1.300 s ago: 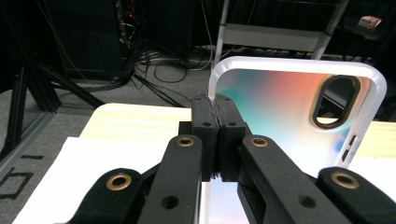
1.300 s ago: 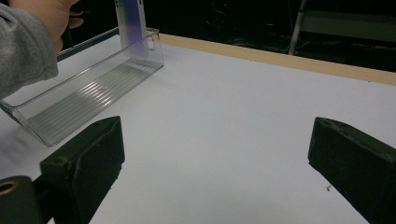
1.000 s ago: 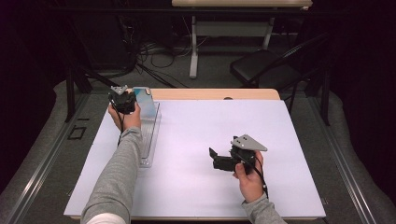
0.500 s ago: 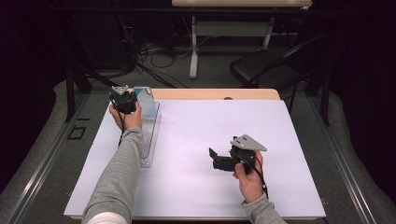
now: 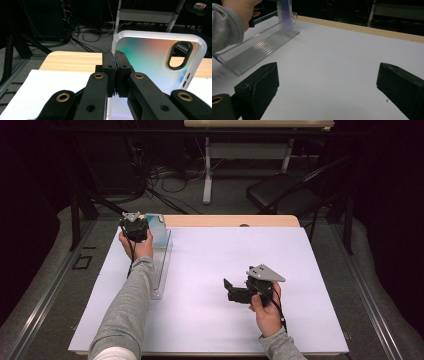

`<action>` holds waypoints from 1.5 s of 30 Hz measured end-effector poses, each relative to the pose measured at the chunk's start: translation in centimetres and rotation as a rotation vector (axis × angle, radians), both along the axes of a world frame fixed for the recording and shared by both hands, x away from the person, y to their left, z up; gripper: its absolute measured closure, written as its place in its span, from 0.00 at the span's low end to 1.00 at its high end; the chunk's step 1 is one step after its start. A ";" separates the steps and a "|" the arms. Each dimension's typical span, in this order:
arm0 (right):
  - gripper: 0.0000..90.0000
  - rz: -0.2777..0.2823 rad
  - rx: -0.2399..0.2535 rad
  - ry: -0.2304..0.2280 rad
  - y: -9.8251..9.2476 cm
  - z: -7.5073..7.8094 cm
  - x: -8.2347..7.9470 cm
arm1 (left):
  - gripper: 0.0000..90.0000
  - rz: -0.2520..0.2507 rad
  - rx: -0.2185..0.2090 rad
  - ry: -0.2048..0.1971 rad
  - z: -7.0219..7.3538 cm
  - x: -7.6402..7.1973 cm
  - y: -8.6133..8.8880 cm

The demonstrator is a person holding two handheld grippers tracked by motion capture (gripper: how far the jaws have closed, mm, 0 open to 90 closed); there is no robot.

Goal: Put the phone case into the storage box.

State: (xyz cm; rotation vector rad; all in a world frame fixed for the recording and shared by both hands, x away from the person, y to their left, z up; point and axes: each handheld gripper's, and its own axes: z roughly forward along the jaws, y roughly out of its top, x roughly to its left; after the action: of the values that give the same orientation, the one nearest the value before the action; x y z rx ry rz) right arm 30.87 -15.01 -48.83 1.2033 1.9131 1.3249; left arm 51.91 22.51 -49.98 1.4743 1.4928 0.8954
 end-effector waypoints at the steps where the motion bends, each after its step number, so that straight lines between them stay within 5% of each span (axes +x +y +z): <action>1: 0.05 0.001 -0.002 0.002 0.0 0.0 0.0 | 0.98 -0.001 0.002 0.000 0.0 0.0 0.0; 21: 0.06 0.000 0.002 0.004 0.1 0.0 0.0 | 0.92 -0.030 0.011 -0.003 0.2 0.0 -0.1; 45: 0.06 -0.001 -0.006 0.003 0.1 0.0 -0.1 | 0.54 -0.057 0.014 -0.040 3.4 -2.5 0.1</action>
State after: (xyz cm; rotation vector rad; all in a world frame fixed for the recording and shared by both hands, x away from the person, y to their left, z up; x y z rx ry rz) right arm 30.81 -14.93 -48.86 1.2038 1.9164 1.3167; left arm 49.43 22.59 -46.55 1.4932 1.4109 0.8981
